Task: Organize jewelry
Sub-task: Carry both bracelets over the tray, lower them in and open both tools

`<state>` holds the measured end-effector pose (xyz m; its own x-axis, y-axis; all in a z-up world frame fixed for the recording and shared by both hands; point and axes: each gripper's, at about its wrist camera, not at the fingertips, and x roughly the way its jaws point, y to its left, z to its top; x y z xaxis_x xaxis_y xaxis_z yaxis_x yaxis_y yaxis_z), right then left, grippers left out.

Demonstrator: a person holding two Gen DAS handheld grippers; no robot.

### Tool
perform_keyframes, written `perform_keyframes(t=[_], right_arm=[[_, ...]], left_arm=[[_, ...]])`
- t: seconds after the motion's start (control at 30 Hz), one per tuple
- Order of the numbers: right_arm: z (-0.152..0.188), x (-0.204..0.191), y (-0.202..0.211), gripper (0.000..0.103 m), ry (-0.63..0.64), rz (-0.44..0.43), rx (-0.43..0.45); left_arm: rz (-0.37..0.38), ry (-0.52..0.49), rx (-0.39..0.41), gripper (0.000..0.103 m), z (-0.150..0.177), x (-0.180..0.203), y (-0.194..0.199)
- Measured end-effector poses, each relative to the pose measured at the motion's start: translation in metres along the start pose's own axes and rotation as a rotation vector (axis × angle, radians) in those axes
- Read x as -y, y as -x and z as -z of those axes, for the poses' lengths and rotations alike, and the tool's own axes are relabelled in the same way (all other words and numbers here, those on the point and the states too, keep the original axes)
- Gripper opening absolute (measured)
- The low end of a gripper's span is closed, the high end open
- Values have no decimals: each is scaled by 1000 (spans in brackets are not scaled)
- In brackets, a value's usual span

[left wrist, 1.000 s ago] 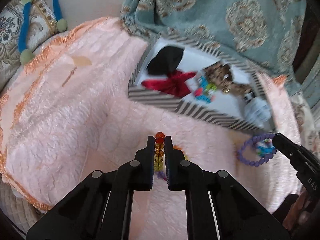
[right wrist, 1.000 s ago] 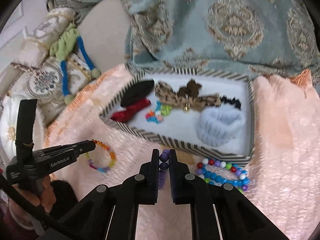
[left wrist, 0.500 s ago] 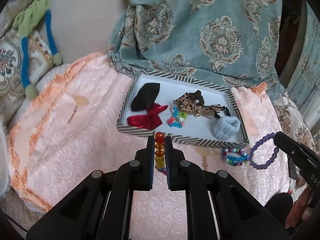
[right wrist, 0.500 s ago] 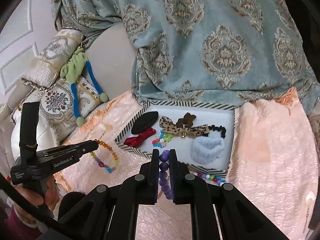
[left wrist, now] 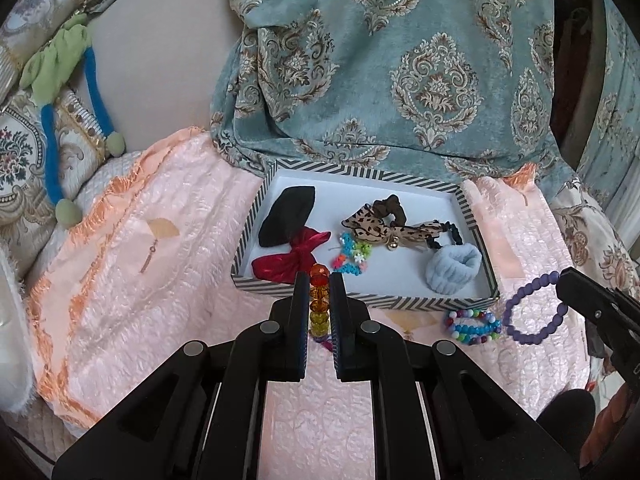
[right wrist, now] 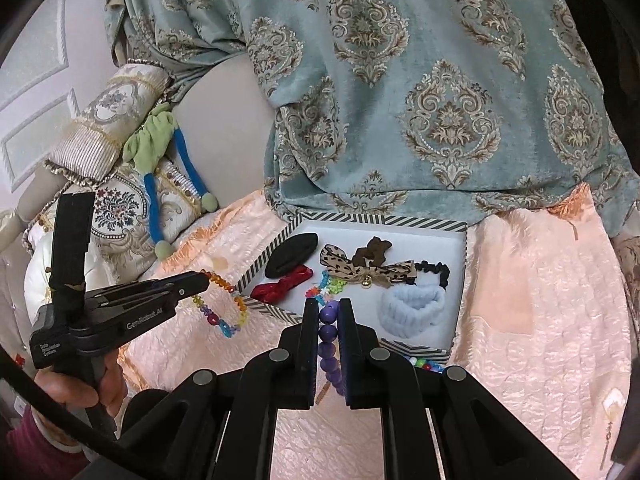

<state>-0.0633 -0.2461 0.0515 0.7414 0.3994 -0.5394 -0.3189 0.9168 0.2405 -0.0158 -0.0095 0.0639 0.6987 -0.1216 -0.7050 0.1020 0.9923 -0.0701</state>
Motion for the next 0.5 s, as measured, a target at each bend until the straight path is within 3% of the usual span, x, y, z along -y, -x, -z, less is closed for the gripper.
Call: perform_keyframes(t=[0.5], right_arm=[[-17,4,-50,8,16,-1,-58]], left_arm=[[-38,-27,-27,8,-22,2,-39]])
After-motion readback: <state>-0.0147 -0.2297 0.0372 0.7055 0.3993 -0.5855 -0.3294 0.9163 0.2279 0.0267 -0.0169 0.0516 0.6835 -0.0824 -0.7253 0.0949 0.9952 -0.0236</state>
